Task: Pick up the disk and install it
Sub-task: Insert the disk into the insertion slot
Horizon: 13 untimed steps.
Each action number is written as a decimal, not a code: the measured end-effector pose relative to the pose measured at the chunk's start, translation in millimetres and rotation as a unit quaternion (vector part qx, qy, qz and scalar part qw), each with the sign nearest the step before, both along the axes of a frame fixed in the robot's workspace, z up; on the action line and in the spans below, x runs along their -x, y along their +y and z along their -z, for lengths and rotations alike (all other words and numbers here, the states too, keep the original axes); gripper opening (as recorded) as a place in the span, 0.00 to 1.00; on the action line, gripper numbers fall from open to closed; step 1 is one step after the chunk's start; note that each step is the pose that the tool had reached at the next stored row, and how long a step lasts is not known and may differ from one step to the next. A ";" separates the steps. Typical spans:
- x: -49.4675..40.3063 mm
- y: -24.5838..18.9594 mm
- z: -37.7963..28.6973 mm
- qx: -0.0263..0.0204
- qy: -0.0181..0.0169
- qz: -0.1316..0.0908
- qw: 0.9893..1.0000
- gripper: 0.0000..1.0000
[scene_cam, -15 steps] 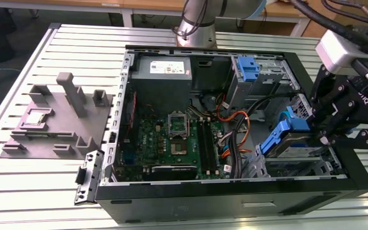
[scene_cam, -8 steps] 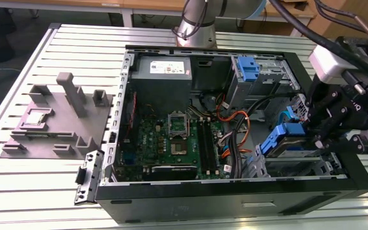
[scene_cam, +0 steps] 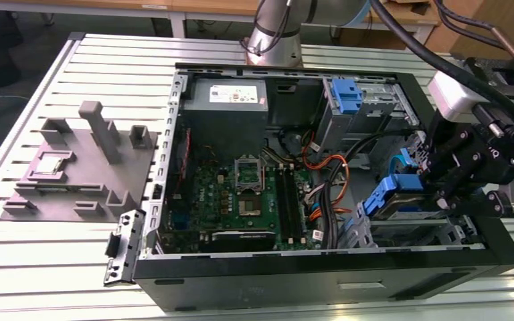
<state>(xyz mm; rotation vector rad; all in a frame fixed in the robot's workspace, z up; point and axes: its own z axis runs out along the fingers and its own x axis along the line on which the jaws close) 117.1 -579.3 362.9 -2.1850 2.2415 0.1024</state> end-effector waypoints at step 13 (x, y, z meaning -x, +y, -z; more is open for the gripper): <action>2.5 4.4 5.0 0.000 -0.004 0.000 1.000 0.42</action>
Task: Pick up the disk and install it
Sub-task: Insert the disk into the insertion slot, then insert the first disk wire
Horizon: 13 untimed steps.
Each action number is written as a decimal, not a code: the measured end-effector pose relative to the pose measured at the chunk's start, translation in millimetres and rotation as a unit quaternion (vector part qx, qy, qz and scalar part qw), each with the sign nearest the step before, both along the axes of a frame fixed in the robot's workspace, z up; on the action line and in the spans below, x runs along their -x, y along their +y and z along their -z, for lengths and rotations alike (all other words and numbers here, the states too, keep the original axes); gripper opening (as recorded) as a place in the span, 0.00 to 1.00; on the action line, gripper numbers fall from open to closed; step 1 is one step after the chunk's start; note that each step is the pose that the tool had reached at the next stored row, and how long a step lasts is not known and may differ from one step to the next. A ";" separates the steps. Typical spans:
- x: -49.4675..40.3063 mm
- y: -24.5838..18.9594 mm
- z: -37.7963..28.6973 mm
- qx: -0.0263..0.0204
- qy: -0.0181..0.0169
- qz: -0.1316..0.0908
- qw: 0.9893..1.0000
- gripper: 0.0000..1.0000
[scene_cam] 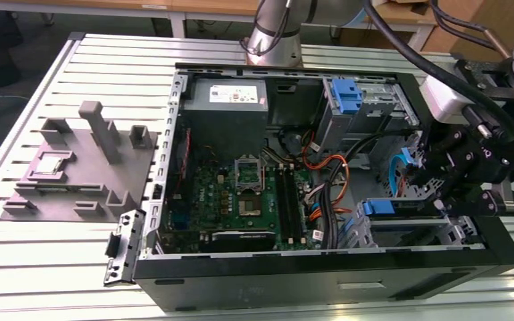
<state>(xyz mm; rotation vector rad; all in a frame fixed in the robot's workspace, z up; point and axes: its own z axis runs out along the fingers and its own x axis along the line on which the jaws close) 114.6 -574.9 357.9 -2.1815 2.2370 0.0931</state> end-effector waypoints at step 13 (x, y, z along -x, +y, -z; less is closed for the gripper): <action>2.5 4.5 3.4 0.000 -0.003 0.000 1.000 0.42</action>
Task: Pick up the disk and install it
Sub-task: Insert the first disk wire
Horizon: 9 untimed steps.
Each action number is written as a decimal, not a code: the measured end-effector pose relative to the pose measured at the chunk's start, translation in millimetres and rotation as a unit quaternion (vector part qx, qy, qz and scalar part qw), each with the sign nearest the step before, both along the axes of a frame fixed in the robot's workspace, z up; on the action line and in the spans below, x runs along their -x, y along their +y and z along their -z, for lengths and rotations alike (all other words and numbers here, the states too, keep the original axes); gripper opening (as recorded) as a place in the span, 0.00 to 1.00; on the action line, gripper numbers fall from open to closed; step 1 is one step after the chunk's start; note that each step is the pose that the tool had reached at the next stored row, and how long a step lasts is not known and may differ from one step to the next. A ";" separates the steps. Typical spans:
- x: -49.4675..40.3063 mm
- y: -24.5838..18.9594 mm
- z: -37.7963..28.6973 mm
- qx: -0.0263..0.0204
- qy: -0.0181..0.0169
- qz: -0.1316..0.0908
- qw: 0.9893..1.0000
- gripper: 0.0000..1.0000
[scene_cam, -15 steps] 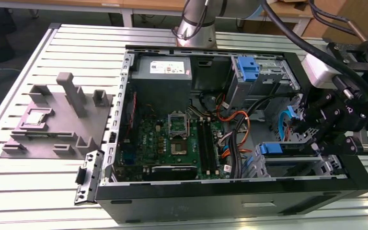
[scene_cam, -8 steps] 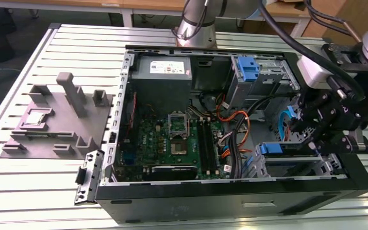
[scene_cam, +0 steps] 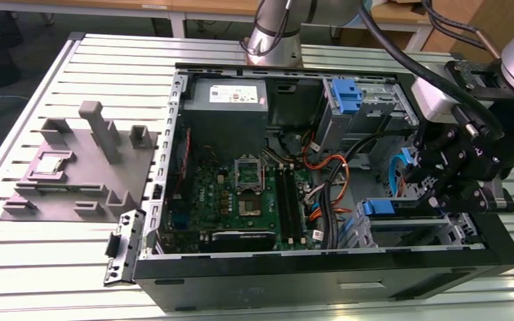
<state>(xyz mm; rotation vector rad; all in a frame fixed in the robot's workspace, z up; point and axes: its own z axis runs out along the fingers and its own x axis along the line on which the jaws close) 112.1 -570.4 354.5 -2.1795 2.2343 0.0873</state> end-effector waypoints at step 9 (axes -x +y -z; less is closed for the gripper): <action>0.0 0.0 0.1 0.000 0.000 0.000 1.000 0.42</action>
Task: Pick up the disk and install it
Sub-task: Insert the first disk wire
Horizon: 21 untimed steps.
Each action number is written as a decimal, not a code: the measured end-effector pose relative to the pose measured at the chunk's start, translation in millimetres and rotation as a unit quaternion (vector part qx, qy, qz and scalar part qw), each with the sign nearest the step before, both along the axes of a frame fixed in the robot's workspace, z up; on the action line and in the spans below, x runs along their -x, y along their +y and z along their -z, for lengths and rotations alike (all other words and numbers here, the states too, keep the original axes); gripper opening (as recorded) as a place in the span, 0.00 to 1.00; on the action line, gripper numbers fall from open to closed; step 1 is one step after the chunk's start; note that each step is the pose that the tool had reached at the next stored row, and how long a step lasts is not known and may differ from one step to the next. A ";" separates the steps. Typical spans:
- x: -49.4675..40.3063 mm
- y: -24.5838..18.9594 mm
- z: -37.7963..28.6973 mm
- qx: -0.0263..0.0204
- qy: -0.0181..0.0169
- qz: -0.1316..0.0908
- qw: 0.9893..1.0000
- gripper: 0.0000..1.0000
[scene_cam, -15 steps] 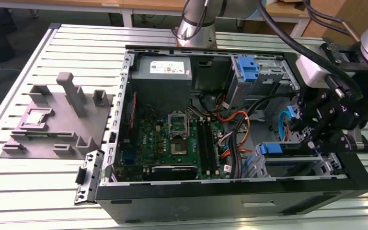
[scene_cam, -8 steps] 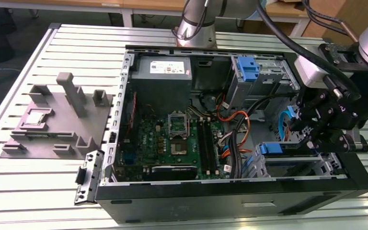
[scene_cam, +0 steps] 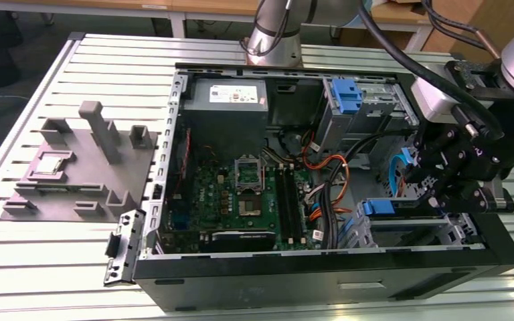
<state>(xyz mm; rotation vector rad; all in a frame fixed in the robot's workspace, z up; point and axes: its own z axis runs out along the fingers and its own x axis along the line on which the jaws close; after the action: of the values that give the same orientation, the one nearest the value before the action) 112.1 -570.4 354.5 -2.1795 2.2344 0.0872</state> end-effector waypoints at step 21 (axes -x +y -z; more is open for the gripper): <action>0.0 10.9 -10.2 -0.004 0.000 0.000 1.000 0.42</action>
<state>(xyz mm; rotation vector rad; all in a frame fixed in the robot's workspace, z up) 112.1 -559.5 364.7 -2.1755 2.2301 0.0956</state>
